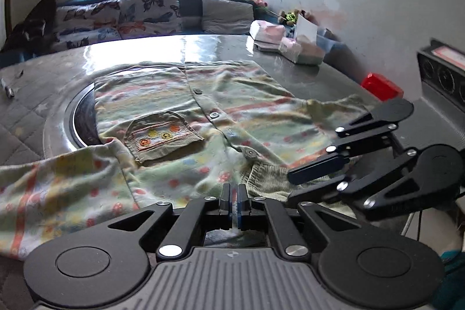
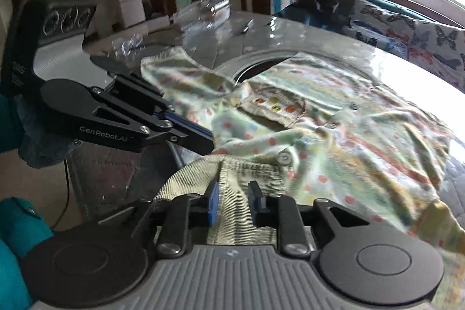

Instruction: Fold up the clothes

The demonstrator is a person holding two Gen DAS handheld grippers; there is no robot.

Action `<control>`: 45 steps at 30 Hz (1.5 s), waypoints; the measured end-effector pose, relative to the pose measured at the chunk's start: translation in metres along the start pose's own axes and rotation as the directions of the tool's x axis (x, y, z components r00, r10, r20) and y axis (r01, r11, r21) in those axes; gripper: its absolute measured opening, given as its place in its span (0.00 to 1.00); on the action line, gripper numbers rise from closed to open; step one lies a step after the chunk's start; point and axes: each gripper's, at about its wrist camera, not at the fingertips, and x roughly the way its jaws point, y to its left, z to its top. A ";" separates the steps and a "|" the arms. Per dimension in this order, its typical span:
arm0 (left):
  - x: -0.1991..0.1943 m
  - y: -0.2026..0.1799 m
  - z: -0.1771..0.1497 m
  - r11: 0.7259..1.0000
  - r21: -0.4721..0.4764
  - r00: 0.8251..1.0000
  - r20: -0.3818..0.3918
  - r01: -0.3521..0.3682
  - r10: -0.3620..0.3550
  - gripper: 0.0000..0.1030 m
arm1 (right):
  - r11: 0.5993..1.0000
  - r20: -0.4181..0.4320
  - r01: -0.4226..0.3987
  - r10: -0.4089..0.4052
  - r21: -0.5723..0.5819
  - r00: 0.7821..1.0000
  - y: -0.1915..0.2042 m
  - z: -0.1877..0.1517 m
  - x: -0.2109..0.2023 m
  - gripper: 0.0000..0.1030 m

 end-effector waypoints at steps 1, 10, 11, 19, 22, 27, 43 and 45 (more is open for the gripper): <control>0.002 -0.003 -0.001 1.000 0.018 1.000 -0.003 -0.001 0.001 0.03 | 1.000 -0.010 0.001 -0.001 -0.010 1.000 0.002 0.000 0.004 0.20; 0.014 -0.006 -0.007 0.996 0.089 0.999 -0.038 -0.002 0.006 0.03 | 0.999 0.028 0.032 -0.032 0.008 0.999 -0.003 -0.001 -0.012 0.04; 0.014 -0.006 -0.008 0.996 0.090 0.999 -0.039 -0.001 0.005 0.03 | 0.999 0.041 0.034 -0.034 0.017 0.999 -0.004 -0.001 -0.017 0.04; 0.018 -0.011 -0.003 0.996 0.094 0.999 -0.035 0.010 -0.007 0.03 | 0.995 0.115 0.012 -0.023 0.100 0.993 -0.020 0.003 -0.047 0.03; 0.017 -0.019 0.000 0.993 0.112 0.999 -0.024 0.036 -0.033 0.04 | 0.993 0.127 0.014 -0.028 0.116 0.992 -0.021 0.002 -0.050 0.03; 0.012 -0.029 0.007 0.989 0.143 1.000 0.014 0.024 -0.026 0.07 | 0.990 0.143 0.010 -0.031 0.140 0.989 -0.025 0.001 -0.052 0.03; 0.036 -0.026 -0.002 0.992 0.125 1.000 -0.028 0.002 0.002 0.15 | 0.995 0.101 -0.014 0.004 0.099 0.995 -0.017 0.002 -0.040 0.03; 0.032 -0.027 -0.002 0.993 0.120 0.999 -0.031 0.015 -0.012 0.16 | 0.997 0.082 -0.024 0.018 0.077 0.996 -0.014 0.003 -0.034 0.03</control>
